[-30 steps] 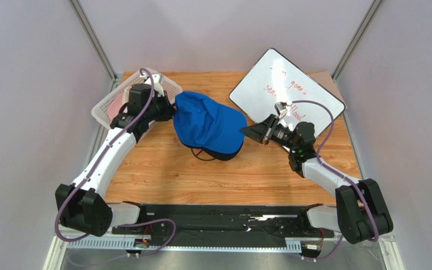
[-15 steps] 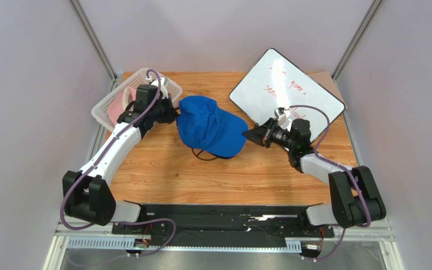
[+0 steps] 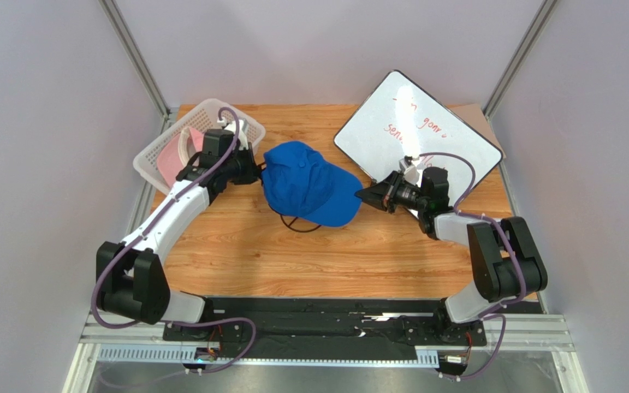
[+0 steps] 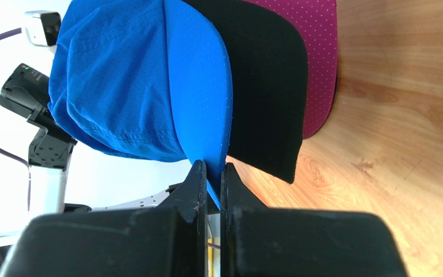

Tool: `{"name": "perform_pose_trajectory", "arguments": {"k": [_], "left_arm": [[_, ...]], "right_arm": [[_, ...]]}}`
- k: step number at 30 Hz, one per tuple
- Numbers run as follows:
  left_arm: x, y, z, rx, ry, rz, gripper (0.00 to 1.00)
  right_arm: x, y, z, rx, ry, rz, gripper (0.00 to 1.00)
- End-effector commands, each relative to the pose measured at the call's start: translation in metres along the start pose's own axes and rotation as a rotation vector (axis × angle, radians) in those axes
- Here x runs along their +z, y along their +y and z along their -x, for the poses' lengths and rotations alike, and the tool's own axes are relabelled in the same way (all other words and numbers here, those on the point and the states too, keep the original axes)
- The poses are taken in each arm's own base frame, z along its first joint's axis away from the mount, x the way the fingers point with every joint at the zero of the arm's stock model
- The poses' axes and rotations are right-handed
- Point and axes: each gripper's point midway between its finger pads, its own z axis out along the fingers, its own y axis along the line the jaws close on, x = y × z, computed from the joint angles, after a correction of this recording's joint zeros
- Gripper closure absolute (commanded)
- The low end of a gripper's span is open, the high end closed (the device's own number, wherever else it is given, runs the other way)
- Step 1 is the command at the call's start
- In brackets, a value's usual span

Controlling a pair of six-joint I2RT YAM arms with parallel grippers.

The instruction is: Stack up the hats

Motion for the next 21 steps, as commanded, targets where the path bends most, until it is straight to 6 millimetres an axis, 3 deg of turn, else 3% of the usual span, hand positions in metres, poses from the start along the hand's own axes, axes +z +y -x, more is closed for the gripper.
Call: {"name": "perform_pose_trajectory", "arguments": {"k": [1,10,19,21], "left_arm": [[0.01,0.015,-0.008,0.018,0.006,0.05,1.0],[0.003,0.034,-0.031,0.023,0.024,0.13,1.0],[-0.012,0.066,-0.059,0.025,0.078,0.257,1.0],[-0.022,0.065,-0.054,0.001,0.053,0.25,1.0]], "right_arm": [[0.007,-0.021,0.021,-0.031,-0.06,-0.07,1.0],[0.004,-0.04,0.019,-0.06,-0.054,-0.153,1.0],[-0.006,-0.028,0.025,-0.129,-0.071,-0.209,1.0],[-0.007,-0.024,0.027,-0.135,-0.077,-0.204,1.0]]}}
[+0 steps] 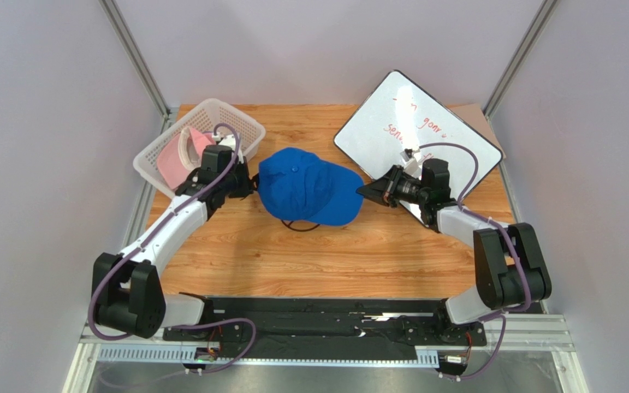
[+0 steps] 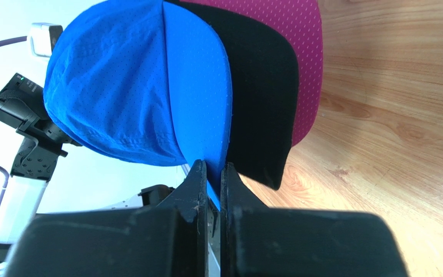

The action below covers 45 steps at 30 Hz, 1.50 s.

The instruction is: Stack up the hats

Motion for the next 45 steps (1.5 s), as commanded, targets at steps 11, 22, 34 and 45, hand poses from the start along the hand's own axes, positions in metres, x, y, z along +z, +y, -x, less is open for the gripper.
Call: {"name": "perform_pose_trajectory", "arguments": {"k": [11,22,34,45], "left_arm": [[-0.027,0.033,-0.014,-0.064,0.018,0.077,1.0],[0.011,0.047,-0.042,-0.061,0.127,0.118,1.0],[0.0,0.028,-0.026,-0.085,0.079,0.032,1.0],[-0.018,0.032,-0.021,-0.137,0.03,0.075,0.1]], "right_arm": [[-0.004,-0.028,0.017,-0.022,-0.065,-0.141,1.0],[-0.009,-0.042,0.015,-0.051,-0.086,-0.212,1.0],[-0.036,-0.029,0.023,-0.151,-0.143,-0.325,0.23],[-0.067,0.038,0.02,-0.348,-0.254,-0.257,0.23]]}}
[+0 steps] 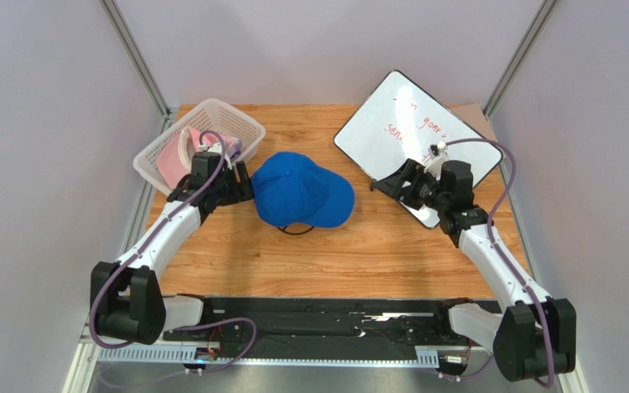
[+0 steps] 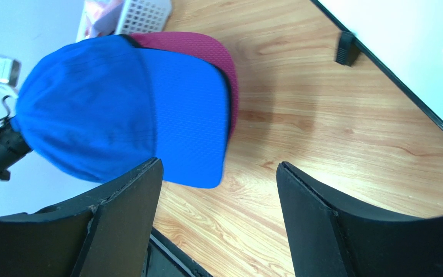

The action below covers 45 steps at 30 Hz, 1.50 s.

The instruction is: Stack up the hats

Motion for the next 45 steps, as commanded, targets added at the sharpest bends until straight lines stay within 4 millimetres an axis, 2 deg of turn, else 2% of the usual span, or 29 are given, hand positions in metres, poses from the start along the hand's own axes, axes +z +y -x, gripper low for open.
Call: {"name": "perform_pose_trajectory", "arguments": {"k": [1,3,10,13,19,23,28,32,38,42,45], "left_arm": [[-0.012,0.011,0.0,-0.032,-0.023,0.054,0.08],[-0.018,0.013,0.001,-0.035,-0.04,0.069,0.01],[-0.031,0.041,-0.01,-0.105,-0.065,0.16,0.0],[-0.043,0.046,-0.009,-0.133,-0.105,0.181,0.0],[-0.079,0.055,0.008,-0.166,-0.248,0.237,0.0],[-0.102,0.047,0.023,-0.144,-0.335,0.2,0.0],[-0.098,0.021,0.028,-0.096,-0.32,0.059,0.0],[-0.096,0.017,0.033,-0.087,-0.322,0.037,0.0],[-0.119,0.002,0.063,-0.055,-0.462,-0.027,0.0],[-0.133,0.005,0.08,-0.042,-0.535,0.006,0.0],[-0.137,0.016,0.089,-0.058,-0.572,0.072,0.0]], "right_arm": [[-0.009,0.021,0.007,-0.075,-0.039,0.025,0.23],[-0.01,0.023,0.006,-0.074,-0.039,0.036,0.23],[-0.015,0.029,0.006,-0.087,-0.036,0.061,0.23],[-0.016,0.029,0.005,-0.096,-0.033,0.062,0.22],[-0.019,0.032,0.002,-0.109,-0.029,0.074,0.23],[-0.022,0.033,0.002,-0.12,-0.033,0.077,0.23],[-0.023,0.031,0.0,-0.122,-0.029,0.072,0.22],[-0.024,0.029,-0.002,-0.126,-0.025,0.066,0.22],[-0.025,0.028,-0.002,-0.133,-0.028,0.061,0.22],[-0.025,0.025,-0.004,-0.131,-0.028,0.054,0.22],[-0.026,0.023,-0.006,-0.132,-0.03,0.047,0.23]]}}
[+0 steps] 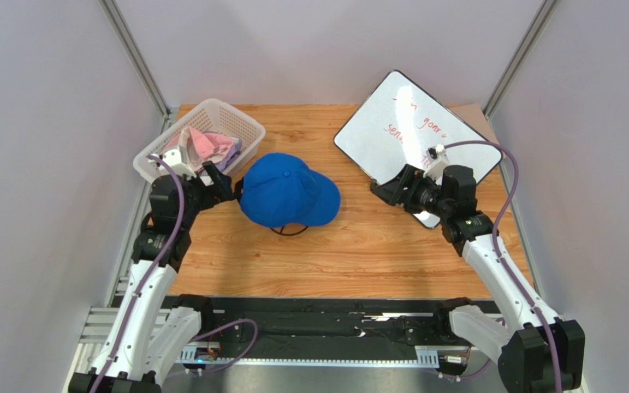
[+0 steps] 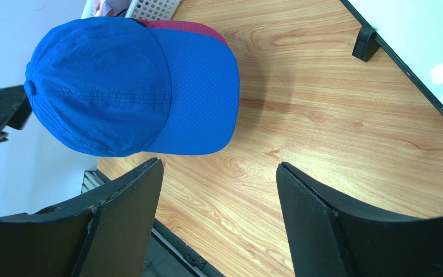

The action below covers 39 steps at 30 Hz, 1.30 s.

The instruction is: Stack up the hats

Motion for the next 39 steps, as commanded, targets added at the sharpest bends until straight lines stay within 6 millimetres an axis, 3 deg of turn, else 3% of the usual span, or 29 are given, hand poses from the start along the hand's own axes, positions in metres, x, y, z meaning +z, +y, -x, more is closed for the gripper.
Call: {"name": "perform_pose_trajectory", "arguments": {"k": [1,6,10,17,23,24,27,31,32,33,35,38,39], "left_arm": [[-0.005,0.01,0.049,0.013,-0.165,0.09,0.0],[0.005,0.03,0.066,0.012,-0.252,0.21,0.0],[0.033,0.045,0.067,-0.05,-0.229,0.247,0.01],[0.068,0.057,0.087,-0.116,-0.323,0.248,0.01],[0.114,0.079,0.081,-0.161,-0.256,0.245,0.01],[0.127,0.083,0.069,-0.176,-0.215,0.238,0.02],[0.148,0.077,0.058,-0.22,-0.187,0.18,0.04],[0.169,0.071,0.064,-0.25,-0.188,0.137,0.05],[0.173,0.066,0.073,-0.25,-0.197,0.122,0.05],[0.181,0.068,0.065,-0.253,-0.168,0.122,0.05],[0.189,0.067,0.069,-0.264,-0.159,0.121,0.06],[0.204,0.069,0.06,-0.278,-0.111,0.132,0.07],[0.208,0.071,0.048,-0.283,-0.064,0.134,0.08]], "right_arm": [[-0.006,0.002,0.002,-0.039,-0.027,0.004,0.23],[-0.008,0.0,0.001,-0.047,-0.026,-0.008,0.23],[-0.008,0.001,0.002,-0.051,-0.027,-0.008,0.23],[-0.006,-0.003,0.0,-0.054,-0.011,-0.021,0.23],[-0.004,-0.005,0.0,-0.057,-0.005,-0.022,0.23],[-0.004,-0.005,0.0,-0.06,-0.005,-0.022,0.23],[-0.002,-0.005,-0.001,-0.06,0.003,-0.021,0.23],[-0.001,-0.005,-0.004,-0.056,0.014,-0.015,0.23],[-0.001,-0.007,-0.004,-0.056,0.016,-0.02,0.23],[-0.002,-0.007,-0.005,-0.057,0.016,-0.02,0.23],[-0.002,-0.01,-0.006,-0.061,0.014,-0.03,0.23],[-0.003,-0.011,-0.008,-0.061,0.02,-0.036,0.23],[-0.004,-0.01,-0.007,-0.065,0.019,-0.036,0.23]]}}
